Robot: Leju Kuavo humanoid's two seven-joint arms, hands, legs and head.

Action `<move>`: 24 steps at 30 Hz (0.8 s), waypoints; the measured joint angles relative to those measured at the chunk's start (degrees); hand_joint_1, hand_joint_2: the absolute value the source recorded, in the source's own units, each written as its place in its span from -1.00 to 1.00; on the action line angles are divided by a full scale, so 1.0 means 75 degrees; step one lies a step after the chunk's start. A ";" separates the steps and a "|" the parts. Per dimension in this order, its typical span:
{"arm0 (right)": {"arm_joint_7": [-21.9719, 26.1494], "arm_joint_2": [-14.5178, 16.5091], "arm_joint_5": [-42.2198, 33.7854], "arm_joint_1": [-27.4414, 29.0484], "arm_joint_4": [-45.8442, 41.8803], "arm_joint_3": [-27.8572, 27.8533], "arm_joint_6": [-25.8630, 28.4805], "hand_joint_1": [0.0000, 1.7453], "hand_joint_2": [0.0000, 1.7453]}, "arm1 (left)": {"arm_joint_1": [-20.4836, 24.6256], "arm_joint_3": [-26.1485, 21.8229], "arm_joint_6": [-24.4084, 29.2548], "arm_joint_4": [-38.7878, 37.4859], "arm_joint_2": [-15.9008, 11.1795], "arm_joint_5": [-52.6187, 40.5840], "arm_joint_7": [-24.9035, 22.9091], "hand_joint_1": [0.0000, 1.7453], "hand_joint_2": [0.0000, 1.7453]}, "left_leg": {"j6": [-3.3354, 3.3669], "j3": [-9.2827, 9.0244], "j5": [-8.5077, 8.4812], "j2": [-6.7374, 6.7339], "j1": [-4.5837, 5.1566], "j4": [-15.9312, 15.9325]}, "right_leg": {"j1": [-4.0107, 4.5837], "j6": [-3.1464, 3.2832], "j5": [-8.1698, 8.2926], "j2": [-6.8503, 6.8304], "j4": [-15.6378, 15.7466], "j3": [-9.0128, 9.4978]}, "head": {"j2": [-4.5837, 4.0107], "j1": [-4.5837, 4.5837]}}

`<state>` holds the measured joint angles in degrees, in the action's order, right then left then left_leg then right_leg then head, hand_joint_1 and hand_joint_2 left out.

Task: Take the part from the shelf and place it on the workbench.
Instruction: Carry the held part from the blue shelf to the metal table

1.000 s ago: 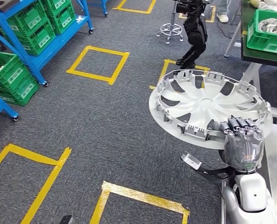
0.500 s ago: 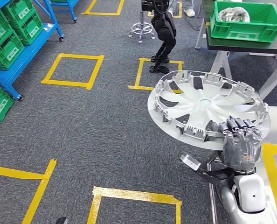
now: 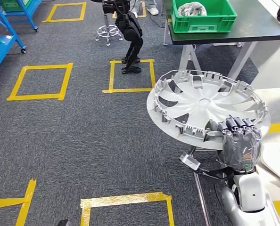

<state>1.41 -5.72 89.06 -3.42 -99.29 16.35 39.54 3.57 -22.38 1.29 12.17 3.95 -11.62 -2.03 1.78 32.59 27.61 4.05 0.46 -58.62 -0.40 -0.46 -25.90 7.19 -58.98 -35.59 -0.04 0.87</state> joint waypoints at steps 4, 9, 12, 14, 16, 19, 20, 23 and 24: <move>-0.0031 0.0000 -0.0002 -0.0046 0.0051 0.0048 0.0000 1.00 1.00 | 0.0038 0.0000 0.0015 0.0000 0.0003 -0.0062 -0.0007 -1.00 -1.00 | 0.0023 -0.0081 -0.0108 -0.0368 -0.0044 0.0236 | 0.0009 -0.0137 -0.0385 -0.0574 -0.0622 -0.0406 | 0.0000 0.0040; -0.0050 -0.0001 -0.0002 -0.0082 0.0130 0.0111 0.0000 1.00 1.00 | 0.0019 0.0000 0.0020 0.0000 0.0009 -0.0078 -0.0008 -1.00 -1.00 | 0.0008 -0.0087 -0.0080 -0.0864 -0.0056 0.0240 | -0.0103 -0.0328 -0.0716 -0.0964 -0.1799 -0.0928 | 0.0000 0.0065; -0.0077 -0.0001 -0.0002 -0.0095 0.0160 0.0138 0.0000 1.00 1.00 | 0.0038 0.0000 0.0026 0.0000 0.0012 -0.0112 -0.0008 -1.00 -1.00 | -0.0115 -0.0098 -0.0005 -0.1102 -0.0047 0.0171 | -0.0114 -0.0362 -0.0182 -0.1391 -0.0361 -0.0127 | 0.0000 0.0067; -0.0098 -0.0001 -0.0002 -0.0121 0.0169 0.0159 0.0000 1.00 1.00 | 0.0053 0.0001 0.0033 0.0000 0.0004 -0.0135 -0.0007 -1.00 -1.00 | -0.0203 -0.0105 0.0040 -0.1234 -0.0014 0.0119 | -0.0070 -0.0253 -0.0155 -0.1489 -0.0008 0.0076 | 0.0000 0.0046; -0.0109 -0.0002 -0.0002 -0.0123 0.0176 0.0166 0.0000 1.00 1.00 | 0.0072 0.0003 0.0034 0.0001 0.0009 -0.0151 -0.0007 -1.00 -1.00 | -0.0270 -0.0130 0.0079 -0.1334 -0.0033 0.0101 | -0.0057 -0.0112 -0.0135 -0.1304 -0.0009 0.0070 | 0.0000 0.0028; -0.0122 -0.0004 -0.0002 -0.0125 0.0180 0.0166 0.0000 1.00 1.00 | 0.0087 0.0005 0.0025 0.0001 0.0028 -0.0168 -0.0004 -1.00 -1.00 | -0.0358 0.0083 0.0523 -0.0922 -0.0108 -0.0503 | -0.0065 0.0039 -0.0097 -0.1061 0.0012 0.0075 | 0.0000 -0.0006; -0.0127 -0.0004 -0.0002 -0.0129 0.0180 0.0167 0.0000 1.00 1.00 | 0.0083 0.0007 0.0020 0.0000 0.0036 -0.0171 -0.0002 -1.00 -1.00 | -0.0360 0.0296 0.0788 -0.0750 -0.0116 -0.1003 | -0.0057 0.0068 -0.0093 -0.0977 0.0011 0.0074 | 0.0000 -0.0022; -0.0130 -0.0004 -0.0002 -0.0122 0.0181 0.0169 0.0000 1.00 1.00 | 0.0053 0.0007 0.0026 0.0000 0.0055 -0.0171 -0.0001 -1.00 -1.00 | -0.0311 0.0882 0.1139 -0.0615 -0.0105 -0.2192 | -0.0008 0.0102 -0.0088 -0.0673 0.0006 0.0079 | 0.0000 -0.0031; -0.0130 -0.0004 -0.0002 -0.0119 0.0181 0.0169 0.0000 1.00 1.00 | 0.0049 0.0007 0.0031 0.0000 0.0055 -0.0171 -0.0001 -1.00 -1.00 | -0.0272 0.0862 0.0961 -0.0592 -0.0095 -0.2079 | 0.0004 0.0103 -0.0087 -0.0563 0.0004 0.0087 | 0.0000 -0.0028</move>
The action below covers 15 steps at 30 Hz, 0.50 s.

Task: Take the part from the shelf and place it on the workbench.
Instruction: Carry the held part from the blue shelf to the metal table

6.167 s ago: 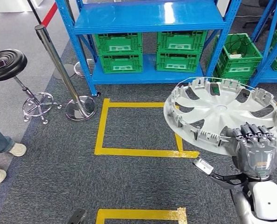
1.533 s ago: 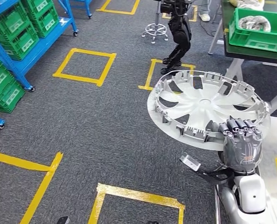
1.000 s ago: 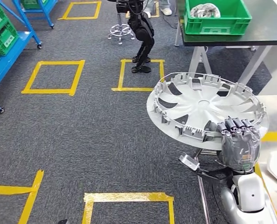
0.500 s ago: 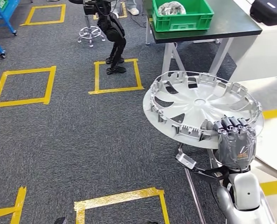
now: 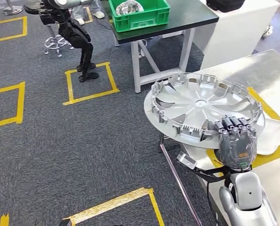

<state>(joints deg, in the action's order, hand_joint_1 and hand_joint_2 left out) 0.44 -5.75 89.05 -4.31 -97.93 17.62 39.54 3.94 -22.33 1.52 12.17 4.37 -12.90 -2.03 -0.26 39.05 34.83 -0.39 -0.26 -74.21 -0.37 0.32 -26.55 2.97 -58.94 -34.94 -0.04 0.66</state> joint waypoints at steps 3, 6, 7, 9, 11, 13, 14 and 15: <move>0.0000 0.0000 0.0001 -0.0006 0.0000 0.0000 0.0000 1.00 1.00 | 0.0001 0.0001 0.0001 0.0000 -0.0007 -0.0015 0.0000 -1.00 -1.00 | 0.0138 -0.0564 -0.0844 0.0461 0.0018 0.1427 | -0.0002 -0.0015 0.0007 0.0287 -0.0015 0.0007 | 0.0000 0.0004; -0.0001 0.0000 0.0001 -0.0013 0.0001 0.0000 0.0000 1.00 1.00 | 0.0009 0.0002 0.0005 0.0000 -0.0018 -0.0021 0.0001 -1.00 -1.00 | 0.0197 -0.0796 -0.0973 0.0781 0.0033 0.2033 | -0.0069 -0.0134 0.0076 0.0551 -0.0019 -0.0116 | 0.0000 -0.0020; -0.0001 -0.0001 0.0001 -0.0002 0.0000 0.0001 0.0000 1.00 1.00 | 0.0014 0.0002 0.0008 0.0000 -0.0015 -0.0021 0.0005 -1.00 -1.00 | 0.0207 -0.0818 -0.0975 0.0688 0.0035 0.2100 | -0.0092 -0.0185 0.0100 0.0627 -0.0002 -0.0150 | 0.0000 -0.0028; 0.0001 -0.0004 0.0001 0.0024 0.0001 0.0009 0.0000 1.00 1.00 | 0.0022 0.0002 0.0017 0.0000 -0.0004 -0.0021 0.0016 -1.00 -1.00 | 0.0242 -0.0872 -0.1038 0.0485 0.0016 0.2240 | -0.0070 -0.0247 -0.0004 0.0386 -0.0131 -0.0275 | 0.0000 -0.0009; 0.0001 -0.0007 0.0000 0.0011 0.0004 0.0029 0.0000 1.00 1.00 | 0.0018 0.0002 0.0026 0.0000 0.0004 -0.0021 0.0029 -1.00 -1.00 | 0.0279 -0.0907 -0.1084 0.0261 0.0012 0.2333 | -0.0046 -0.0299 -0.0398 -0.0107 -0.0791 -0.0613 | 0.0000 0.0018; 0.0000 -0.0008 0.0000 -0.0009 0.0015 0.0051 0.0000 1.00 1.00 | -0.0003 0.0002 0.0030 0.0000 0.0009 -0.0021 0.0035 -1.00 -1.00 | 0.0298 -0.0899 -0.1081 0.0033 0.0022 0.2334 | -0.0070 -0.0377 -0.0798 -0.0310 -0.1695 -0.1025 | 0.0000 0.0031; -0.0001 -0.0009 0.0000 -0.0005 0.0026 0.0060 0.0000 1.00 1.00 | -0.0012 0.0002 0.0034 0.0000 0.0014 -0.0022 0.0035 -1.00 -1.00 | 0.0298 -0.0897 -0.1076 -0.0078 0.0022 0.2333 | -0.0089 -0.0411 -0.0845 -0.0338 -0.1923 -0.1117 | 0.0000 0.0031; -0.0001 -0.0011 0.0000 0.0001 0.0039 0.0062 0.0000 1.00 1.00 | -0.0014 0.0002 0.0039 0.0000 0.0020 -0.0024 0.0036 -1.00 -1.00 | 0.0289 -0.0895 -0.1069 -0.0186 0.0017 0.2329 | -0.0109 -0.0444 -0.0762 -0.0367 -0.1879 -0.1069 | 0.0000 0.0033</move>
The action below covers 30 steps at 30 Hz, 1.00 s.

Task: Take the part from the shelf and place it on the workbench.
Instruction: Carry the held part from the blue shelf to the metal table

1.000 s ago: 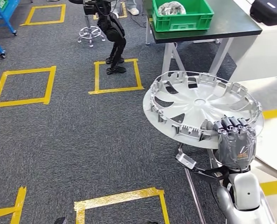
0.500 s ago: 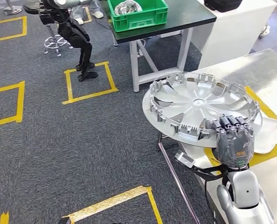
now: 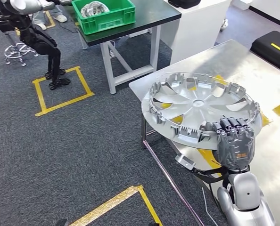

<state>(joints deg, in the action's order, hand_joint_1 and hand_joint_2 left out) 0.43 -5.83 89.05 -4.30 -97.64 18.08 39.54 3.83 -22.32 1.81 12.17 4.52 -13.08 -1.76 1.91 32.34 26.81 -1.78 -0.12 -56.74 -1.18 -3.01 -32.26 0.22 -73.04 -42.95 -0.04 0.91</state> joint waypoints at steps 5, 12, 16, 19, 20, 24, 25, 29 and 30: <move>0.0000 -0.0001 0.0000 -0.0010 0.0021 0.0012 0.0000 1.00 1.00 | 0.0018 0.0000 0.0015 0.0000 0.0011 -0.0016 0.0006 -1.00 -1.00 | -0.0186 -0.0020 0.0094 -0.0382 0.0045 -0.0102 | -0.0001 0.0037 0.0663 -0.0563 0.1912 0.1164 | 0.0000 -0.0025; 0.0003 -0.0004 0.0000 -0.0038 0.0024 0.0015 0.0000 1.00 1.00 | 0.0021 0.0001 0.0022 0.0000 0.0015 -0.0021 0.0014 -1.00 -1.00 | -0.0411 0.0487 0.0911 0.0090 -0.0053 -0.1443 | 0.0022 0.0396 0.0734 -0.0048 0.1969 0.1156 | 0.0000 -0.0100; 0.0022 -0.0004 0.0001 -0.0042 0.0026 0.0016 0.0000 1.00 1.00 | -0.0013 0.0000 0.0021 0.0000 0.0021 -0.0029 0.0014 -1.00 -1.00 | -0.0319 0.0840 0.0851 0.0196 -0.0032 -0.2077 | 0.0077 0.0422 0.0744 0.0359 0.1966 0.1165 | 0.0000 -0.0102; 0.0036 -0.0004 0.0001 -0.0051 0.0028 0.0017 0.0000 1.00 1.00 | -0.0014 0.0001 0.0021 0.0000 -0.0001 -0.0031 0.0014 -1.00 -1.00 | -0.0166 0.0239 0.0127 0.0667 -0.0003 -0.0649 | 0.0073 0.0395 0.0759 0.0637 0.1953 0.1155 | 0.0000 -0.0098; 0.0039 -0.0004 0.0001 -0.0057 0.0029 0.0017 0.0000 1.00 1.00 | -0.0009 0.0001 0.0021 0.0000 -0.0010 -0.0031 0.0014 -1.00 -1.00 | -0.0136 0.0116 0.0057 0.0803 0.0005 -0.0356 | 0.0058 0.0365 0.0774 0.0718 0.1946 0.1123 | 0.0000 -0.0103; 0.0066 -0.0005 0.0000 -0.0072 0.0055 0.0017 0.0000 1.00 1.00 | 0.0035 0.0001 -0.0014 0.0000 -0.0018 -0.0031 0.0014 -1.00 -1.00 | -0.0070 0.0011 0.0011 0.0632 -0.0002 -0.0037 | 0.0020 0.0193 0.0787 0.0819 0.1923 0.0969 | -0.0001 -0.0114; 0.0074 -0.0005 0.0000 -0.0094 0.0068 0.0023 0.0000 1.00 1.00 | 0.0044 0.0000 -0.0027 0.0000 -0.0018 -0.0031 0.0015 -1.00 -1.00 | -0.0041 -0.0015 -0.0030 0.0537 -0.0015 0.0043 | 0.0040 0.0161 0.0670 0.0649 0.1770 0.0873 | -0.0001 -0.0089; 0.0053 -0.0003 0.0000 -0.0193 0.0152 0.0066 0.0000 1.00 1.00 | 0.0039 0.0000 -0.0059 0.0000 -0.0028 -0.0031 0.0014 -1.00 -1.00 | 0.0020 -0.0033 -0.0053 0.0131 0.0002 0.0112 | 0.0034 0.0040 -0.0096 0.0053 0.0146 0.0123 | 0.0000 -0.0035; 0.0040 -0.0004 0.0000 -0.0194 0.0177 0.0068 0.0000 1.00 1.00 | 0.0036 0.0000 -0.0060 0.0000 -0.0028 -0.0031 0.0014 -1.00 -1.00 | 0.0013 -0.0034 -0.0044 0.0033 -0.0003 0.0107 | 0.0013 0.0004 -0.0079 0.0021 0.0031 0.0085 | 0.0000 -0.0034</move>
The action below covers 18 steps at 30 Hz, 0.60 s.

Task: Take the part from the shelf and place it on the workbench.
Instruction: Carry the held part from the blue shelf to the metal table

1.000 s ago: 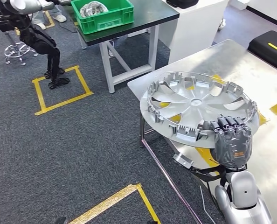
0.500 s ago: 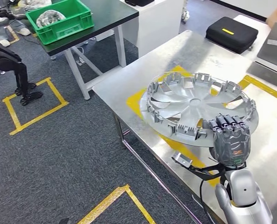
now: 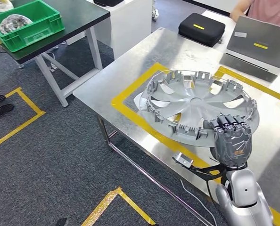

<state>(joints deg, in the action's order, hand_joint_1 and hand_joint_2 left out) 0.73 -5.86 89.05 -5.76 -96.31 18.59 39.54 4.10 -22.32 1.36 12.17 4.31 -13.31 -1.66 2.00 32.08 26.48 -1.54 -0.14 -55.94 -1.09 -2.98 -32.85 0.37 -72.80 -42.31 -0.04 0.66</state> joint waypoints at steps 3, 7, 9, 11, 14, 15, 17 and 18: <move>-0.0018 0.0000 0.0000 -0.0013 0.0055 0.0008 0.0000 1.00 1.00 | 0.0003 0.0000 -0.0002 0.0000 0.0001 0.0000 0.0000 -1.00 -1.00 | -0.0096 0.0001 0.0064 -0.0245 -0.0022 -0.0074 | -0.0043 -0.0091 0.0547 -0.0312 0.1119 0.0645 | 0.0000 0.0004; -0.0033 0.0001 0.0000 -0.0061 0.0075 0.0040 0.0000 1.00 1.00 | 0.0015 0.0000 -0.0001 0.0000 -0.0009 0.0001 0.0000 -1.00 -1.00 | -0.0256 0.0008 0.0157 -0.0509 0.0030 -0.0226 | 0.0020 0.0117 0.0713 -0.0463 0.1945 0.1124 | 0.0000 0.0005; -0.0042 -0.0002 0.0000 -0.0053 0.0084 0.0042 0.0000 1.00 1.00 | 0.0028 0.0000 0.0001 0.0001 -0.0012 0.0006 0.0001 -1.00 -1.00 | -0.0324 0.0003 0.0238 -0.0493 -0.0004 -0.0277 | 0.0015 0.0227 0.0732 -0.0307 0.1937 0.1109 | 0.0000 -0.0005; -0.0047 -0.0003 0.0000 -0.0052 0.0089 0.0042 0.0000 1.00 1.00 | 0.0028 0.0000 0.0003 0.0003 -0.0012 0.0009 0.0006 -1.00 -1.00 | -0.0388 0.0197 0.0586 -0.0187 -0.0046 -0.0783 | -0.0006 0.0323 0.0755 -0.0159 0.1953 0.1117 | 0.0000 -0.0025; -0.0050 -0.0003 0.0001 -0.0052 0.0099 0.0047 0.0000 1.00 1.00 | -0.0003 0.0000 0.0017 0.0003 -0.0008 0.0012 0.0009 -1.00 -1.00 | -0.0391 0.0871 0.1217 0.0104 -0.0055 -0.2269 | 0.0017 0.0384 0.0755 0.0105 0.1951 0.1119 | 0.0000 -0.0038; -0.0051 -0.0003 0.0002 -0.0049 0.0103 0.0047 0.0000 1.00 1.00 | -0.0014 0.0000 0.0021 0.0003 -0.0009 0.0012 0.0009 -1.00 -1.00 | -0.0374 0.0991 0.1216 0.0120 -0.0053 -0.2486 | 0.0029 0.0391 0.0756 0.0206 0.1950 0.1122 | 0.0000 -0.0037; -0.0052 -0.0003 0.0001 -0.0045 0.0106 0.0047 0.0000 1.00 1.00 | -0.0021 0.0000 0.0023 0.0003 -0.0015 0.0012 0.0009 -1.00 -1.00 | -0.0302 0.0822 0.0770 0.0199 -0.0049 -0.2000 | 0.0042 0.0392 0.0759 0.0416 0.1947 0.1134 | 0.0000 -0.0036; -0.0052 -0.0003 0.0001 -0.0045 0.0106 0.0047 0.0000 1.00 1.00 | -0.0022 0.0000 0.0023 0.0003 -0.0020 0.0012 0.0009 -1.00 -1.00 | -0.0254 0.0602 0.0466 0.0347 -0.0048 -0.1459 | 0.0039 0.0389 0.0761 0.0513 0.1946 0.1139 | 0.0000 -0.0036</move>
<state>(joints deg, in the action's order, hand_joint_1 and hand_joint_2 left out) 0.33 -5.88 89.05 -6.09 -95.51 18.95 39.54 3.93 -22.32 1.53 12.20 4.16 -13.22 -1.60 0.10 36.60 29.97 1.07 -0.51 -66.88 -0.80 -0.07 -27.14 4.22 -58.21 -33.77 -0.04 0.39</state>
